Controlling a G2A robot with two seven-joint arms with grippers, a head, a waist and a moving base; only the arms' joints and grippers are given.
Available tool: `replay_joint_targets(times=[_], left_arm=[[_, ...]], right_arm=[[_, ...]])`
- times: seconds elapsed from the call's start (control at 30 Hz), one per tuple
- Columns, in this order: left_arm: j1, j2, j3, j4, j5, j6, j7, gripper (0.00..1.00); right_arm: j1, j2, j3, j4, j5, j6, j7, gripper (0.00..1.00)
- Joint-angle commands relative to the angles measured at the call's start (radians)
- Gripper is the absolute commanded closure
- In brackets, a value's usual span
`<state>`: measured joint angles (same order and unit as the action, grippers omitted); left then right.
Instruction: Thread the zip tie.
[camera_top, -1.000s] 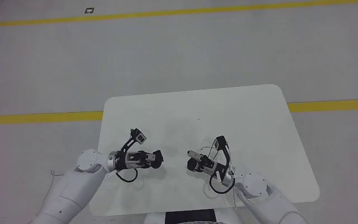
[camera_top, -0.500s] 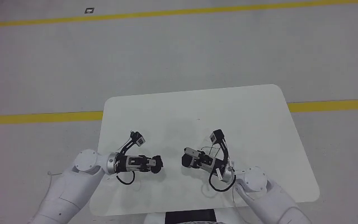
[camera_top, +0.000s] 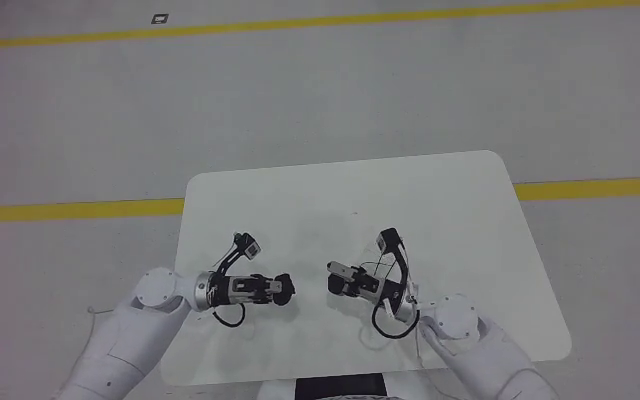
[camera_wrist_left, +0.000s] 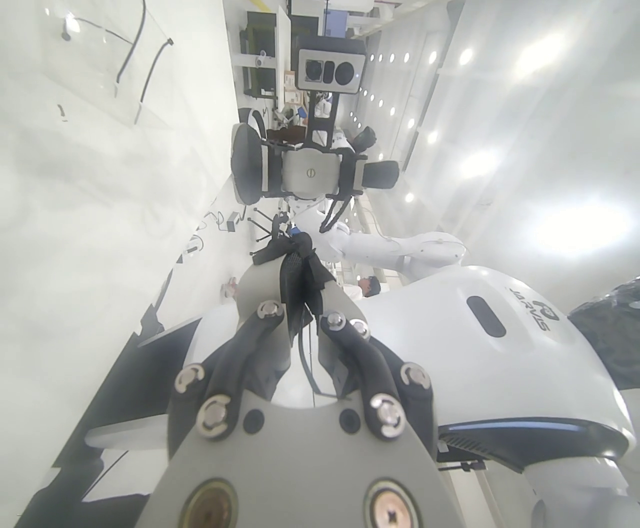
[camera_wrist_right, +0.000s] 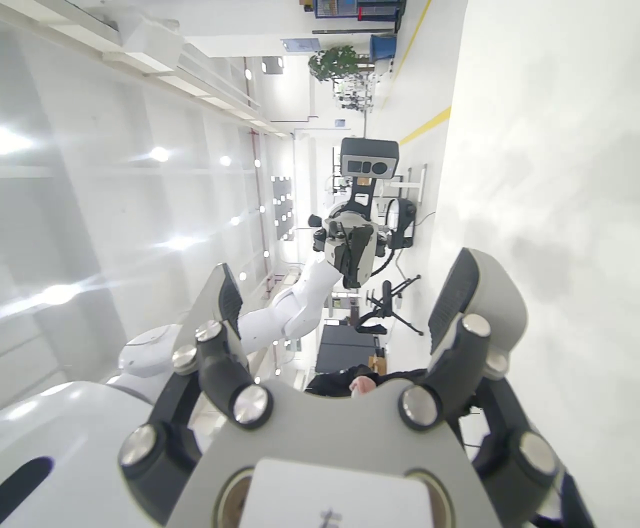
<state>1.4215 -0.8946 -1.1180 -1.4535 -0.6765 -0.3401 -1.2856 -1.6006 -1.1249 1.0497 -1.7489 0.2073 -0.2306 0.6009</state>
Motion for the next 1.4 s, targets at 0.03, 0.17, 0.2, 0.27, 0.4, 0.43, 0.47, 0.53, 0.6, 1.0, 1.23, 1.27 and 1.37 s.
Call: replay_joint_targets(times=[0.03,0.17,0.2,0.27,0.4,0.43,0.47,0.53,0.6,1.0,1.23,1.27,1.37], left_arm=[[0.005,0.004,-0.008,0.001,0.01,0.001,0.001,1.0],[0.015,0.009,-0.024,-0.003,0.016,0.0,0.01,1.0],[0.018,0.01,-0.027,-0.005,0.016,0.0,0.01,1.0],[0.022,0.012,-0.033,-0.006,0.012,0.0,0.011,1.0],[0.025,0.012,-0.044,-0.021,0.008,0.0,0.003,1.0],[0.025,0.012,-0.044,-0.021,0.008,0.0,0.003,1.0],[0.025,0.012,-0.044,-0.021,0.008,0.0,0.003,1.0],[0.025,0.012,-0.044,-0.021,0.008,0.0,0.003,1.0],[0.025,0.012,-0.044,-0.022,0.012,0.002,0.009,1.0],[0.044,0.021,-0.088,-0.01,0.03,0.0,0.053,1.0],[0.05,0.025,-0.116,0.005,0.017,0.0,0.027,1.0],[0.053,0.026,-0.121,0.006,0.017,0.0,0.025,1.0],[0.064,0.028,-0.132,0.005,0.012,0.0,0.015,1.0]], right_arm=[[0.012,0.008,0.014,-0.066,-0.095,0.06,0.027,0.0],[0.039,0.018,0.02,-0.131,-0.223,0.171,0.085,0.0],[0.05,0.02,0.02,-0.146,-0.259,0.2,0.095,0.0],[0.069,0.026,0.019,-0.177,-0.411,0.265,0.101,0.0],[0.068,0.027,0.014,-0.191,-0.442,0.28,0.098,0.0],[0.068,0.027,0.014,-0.191,-0.442,0.28,0.098,0.0],[0.068,0.027,0.014,-0.191,-0.442,0.28,0.098,0.0],[0.068,0.027,0.014,-0.191,-0.442,0.28,0.098,0.0],[0.069,0.027,0.014,-0.19,-0.446,0.282,0.096,0.0],[0.268,0.023,-0.086,-0.245,-0.79,0.571,0.46,0.0],[0.316,0.007,-0.089,-0.203,-0.812,0.571,0.565,0.0],[0.316,0.007,-0.089,-0.203,-0.812,0.571,0.565,0.0],[0.316,0.007,-0.089,-0.203,-0.812,0.571,0.565,0.0]])
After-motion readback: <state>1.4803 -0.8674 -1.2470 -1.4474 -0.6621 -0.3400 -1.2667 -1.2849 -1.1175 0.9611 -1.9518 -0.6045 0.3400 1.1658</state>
